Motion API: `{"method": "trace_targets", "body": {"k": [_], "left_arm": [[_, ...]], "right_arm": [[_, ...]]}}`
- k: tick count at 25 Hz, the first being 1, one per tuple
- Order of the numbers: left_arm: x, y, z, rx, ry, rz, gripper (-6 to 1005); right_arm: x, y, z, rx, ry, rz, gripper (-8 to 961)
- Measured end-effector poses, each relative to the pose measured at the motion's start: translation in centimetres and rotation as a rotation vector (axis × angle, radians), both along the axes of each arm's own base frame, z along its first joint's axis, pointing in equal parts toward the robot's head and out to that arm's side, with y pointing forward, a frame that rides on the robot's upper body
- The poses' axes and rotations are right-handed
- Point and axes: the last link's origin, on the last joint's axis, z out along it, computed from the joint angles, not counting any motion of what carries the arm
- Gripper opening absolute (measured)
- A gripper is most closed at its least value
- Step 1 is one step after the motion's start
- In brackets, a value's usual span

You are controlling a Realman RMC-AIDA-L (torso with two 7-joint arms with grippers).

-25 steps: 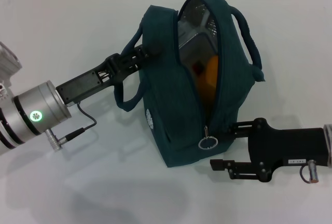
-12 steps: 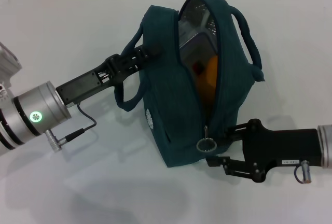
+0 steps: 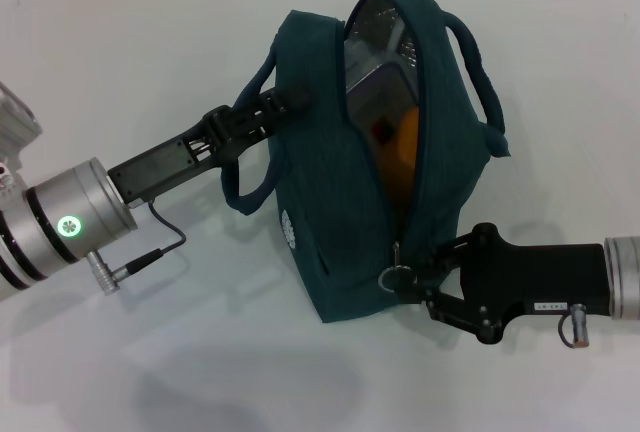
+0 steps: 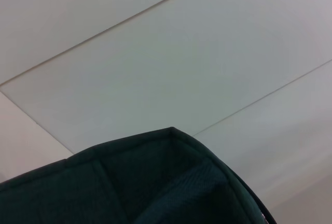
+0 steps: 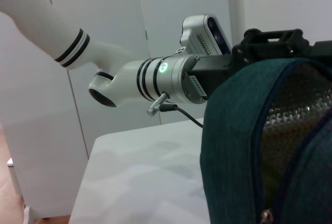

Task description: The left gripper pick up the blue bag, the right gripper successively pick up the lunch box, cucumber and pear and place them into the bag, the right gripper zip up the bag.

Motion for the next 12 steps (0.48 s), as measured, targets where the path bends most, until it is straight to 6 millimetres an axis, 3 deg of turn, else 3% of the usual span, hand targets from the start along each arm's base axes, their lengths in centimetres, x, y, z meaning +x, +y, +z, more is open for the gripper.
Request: {"method": "trace_targets", "body": {"k": [8,12], "left_arm": [[-0.09,-0.08,0.0,0.006,0.005,-0.002,544],[-0.26,-0.2,0.08,0.018,0.013,-0.005,544]], "right_arm": [[0.05,0.38,0.0,0.027,-0.005,-0.004,57],[-0.11,0.41,0.12,0.031,0.004,0.0,30]]}}
